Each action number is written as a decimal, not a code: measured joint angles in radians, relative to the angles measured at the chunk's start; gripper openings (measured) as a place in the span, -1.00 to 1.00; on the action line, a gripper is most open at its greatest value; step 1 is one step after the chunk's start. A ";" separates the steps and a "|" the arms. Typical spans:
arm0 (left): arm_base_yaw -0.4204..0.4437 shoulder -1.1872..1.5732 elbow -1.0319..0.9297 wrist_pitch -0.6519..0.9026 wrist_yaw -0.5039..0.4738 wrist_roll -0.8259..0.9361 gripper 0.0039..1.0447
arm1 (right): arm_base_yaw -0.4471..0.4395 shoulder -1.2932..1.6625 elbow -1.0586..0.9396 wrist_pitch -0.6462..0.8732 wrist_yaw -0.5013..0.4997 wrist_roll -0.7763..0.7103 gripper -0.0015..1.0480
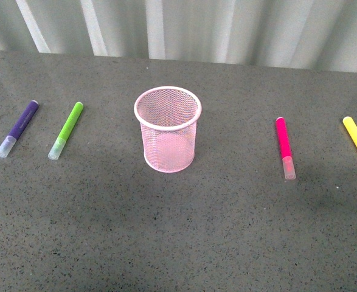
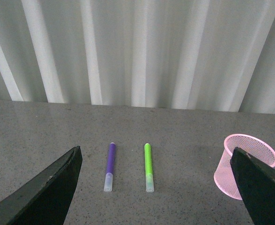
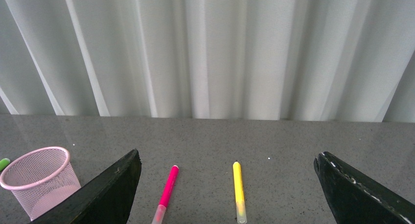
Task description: Insert purple and pink pens into pink cup
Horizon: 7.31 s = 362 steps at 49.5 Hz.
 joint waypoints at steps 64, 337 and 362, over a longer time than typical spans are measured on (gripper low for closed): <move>0.000 0.000 0.000 0.000 0.000 0.000 0.87 | 0.000 0.000 0.000 0.000 0.000 0.000 0.86; -0.415 2.109 0.892 1.126 -0.058 -0.371 -0.76 | 0.000 0.000 0.000 0.000 0.000 0.000 0.86; -0.333 1.857 0.811 0.884 0.001 -0.362 0.91 | 0.000 0.000 0.000 0.000 0.000 0.000 0.86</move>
